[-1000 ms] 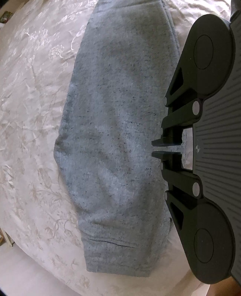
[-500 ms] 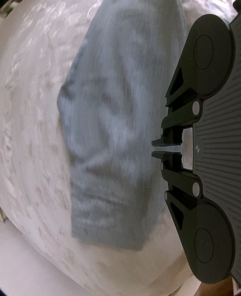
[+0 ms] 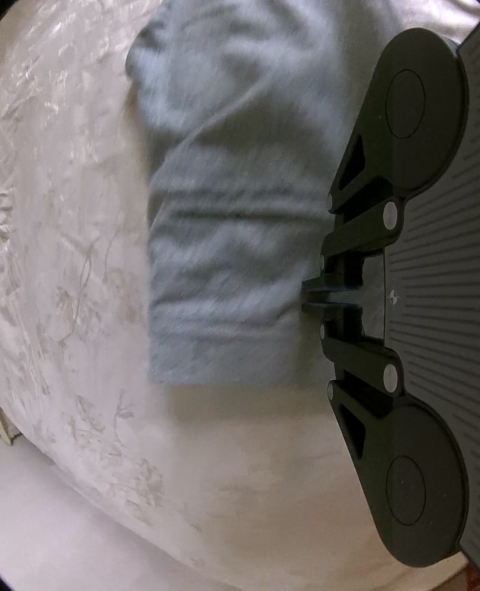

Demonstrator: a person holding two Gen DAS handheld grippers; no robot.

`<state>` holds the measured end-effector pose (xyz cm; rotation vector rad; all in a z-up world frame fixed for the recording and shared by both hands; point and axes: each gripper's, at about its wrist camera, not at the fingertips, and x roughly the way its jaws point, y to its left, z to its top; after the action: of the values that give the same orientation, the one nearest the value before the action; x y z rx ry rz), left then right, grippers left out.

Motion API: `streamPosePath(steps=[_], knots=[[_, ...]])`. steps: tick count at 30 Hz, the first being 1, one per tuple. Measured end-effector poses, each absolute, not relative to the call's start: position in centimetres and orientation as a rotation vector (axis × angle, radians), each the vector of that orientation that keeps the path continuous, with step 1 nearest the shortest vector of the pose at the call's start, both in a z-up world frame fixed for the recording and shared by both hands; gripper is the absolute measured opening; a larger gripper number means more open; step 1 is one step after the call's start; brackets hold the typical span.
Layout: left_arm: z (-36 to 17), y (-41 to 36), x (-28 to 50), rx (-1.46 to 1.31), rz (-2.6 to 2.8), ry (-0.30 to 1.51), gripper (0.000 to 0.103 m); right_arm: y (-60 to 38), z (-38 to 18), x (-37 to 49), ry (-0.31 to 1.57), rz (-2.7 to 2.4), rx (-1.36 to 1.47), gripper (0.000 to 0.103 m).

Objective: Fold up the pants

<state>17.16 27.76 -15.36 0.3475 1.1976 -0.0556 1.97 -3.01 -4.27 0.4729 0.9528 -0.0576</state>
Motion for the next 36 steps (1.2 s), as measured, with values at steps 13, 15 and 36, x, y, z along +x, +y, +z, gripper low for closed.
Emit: streamPosePath(steps=[13, 15, 36], knots=[[-12.4, 29.7, 22.0, 0.370, -0.217, 1.138, 0.008, 20.5, -4.9, 7.8, 0.954, 0.441, 0.028, 0.060], [-11.5, 30.9, 22.3, 0.329, -0.207, 1.127, 0.008, 22.4, -5.1, 8.8, 0.955, 0.471, -0.005, 0.060], [-11.4, 44.8, 19.1, 0.016, 0.018, 1.217, 0.008, 33.9, -6.9, 14.5, 0.887, 0.688, -0.438, 0.013]])
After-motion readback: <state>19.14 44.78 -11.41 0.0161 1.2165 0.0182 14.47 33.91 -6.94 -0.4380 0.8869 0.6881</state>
